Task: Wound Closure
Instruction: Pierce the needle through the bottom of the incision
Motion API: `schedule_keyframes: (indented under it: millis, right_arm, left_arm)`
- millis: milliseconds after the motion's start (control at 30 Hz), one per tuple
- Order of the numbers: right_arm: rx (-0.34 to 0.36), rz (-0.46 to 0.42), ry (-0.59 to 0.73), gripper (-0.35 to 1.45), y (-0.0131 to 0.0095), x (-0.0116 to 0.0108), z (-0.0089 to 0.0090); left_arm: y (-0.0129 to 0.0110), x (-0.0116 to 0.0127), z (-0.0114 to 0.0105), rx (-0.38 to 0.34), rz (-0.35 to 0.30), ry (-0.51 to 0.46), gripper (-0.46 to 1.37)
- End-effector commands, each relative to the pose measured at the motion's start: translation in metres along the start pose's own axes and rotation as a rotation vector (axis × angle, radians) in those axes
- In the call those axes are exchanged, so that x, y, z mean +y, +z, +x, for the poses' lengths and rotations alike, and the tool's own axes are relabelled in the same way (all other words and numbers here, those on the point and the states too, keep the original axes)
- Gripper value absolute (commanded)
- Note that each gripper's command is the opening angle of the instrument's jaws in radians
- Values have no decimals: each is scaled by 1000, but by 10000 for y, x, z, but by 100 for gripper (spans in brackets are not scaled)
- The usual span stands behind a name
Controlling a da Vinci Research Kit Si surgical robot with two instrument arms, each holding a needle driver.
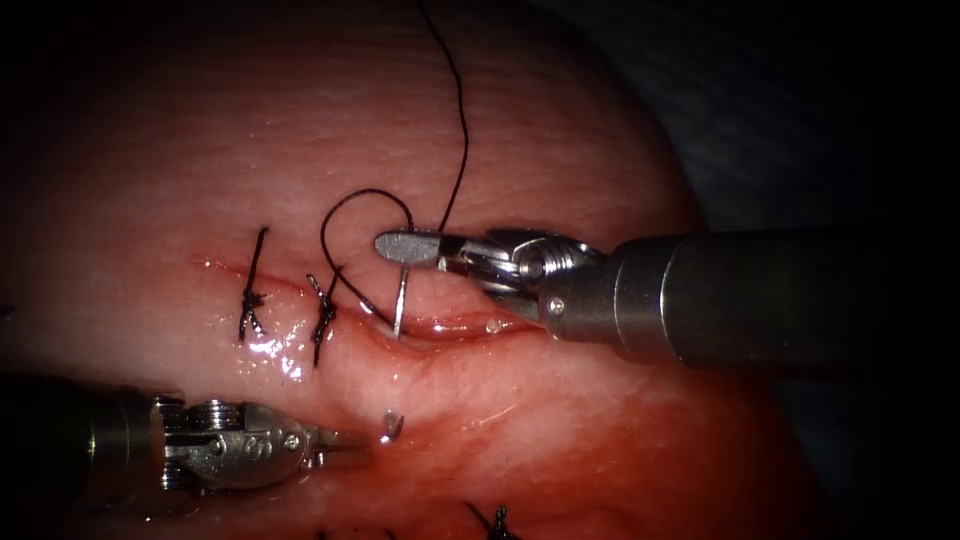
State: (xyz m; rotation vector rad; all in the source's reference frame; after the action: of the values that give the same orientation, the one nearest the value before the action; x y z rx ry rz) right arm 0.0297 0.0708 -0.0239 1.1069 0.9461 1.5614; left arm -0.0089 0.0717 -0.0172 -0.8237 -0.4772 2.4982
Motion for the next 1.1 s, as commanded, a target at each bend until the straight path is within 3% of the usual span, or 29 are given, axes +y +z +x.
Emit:
schedule_keyframes:
  millis: [33, 267, 600, 733, 867, 933, 1100]
  right_arm:
    - [-11, -6, 5, -35, 0, -4, -5]
    - [-37, 13, 13, -35, 0, -19, -27]
    - [-38, 13, 19, -35, -1, -17, -24]
    - [23, 54, -26, -35, -2, -15, -11]
    - [54, 82, -167, 58, -4, -12, 0]
    - [54, 78, -231, 79, -6, -9, 4]
    - [54, 70, -354, 107, -11, -1, 19]
  left_arm:
    - [1, 0, 0, 3, 4, -1, 10]
    - [0, 0, 0, 5, 5, -1, 10]
    - [-2, 0, 2, 10, 6, -9, 11]
    - [-2, 1, 3, 15, 9, -11, 13]
    - [-3, 0, 4, 18, 10, 0, 16]
    - [-4, 0, 4, 19, 9, 6, 20]
    - [-5, -2, 5, 24, 10, 16, 34]
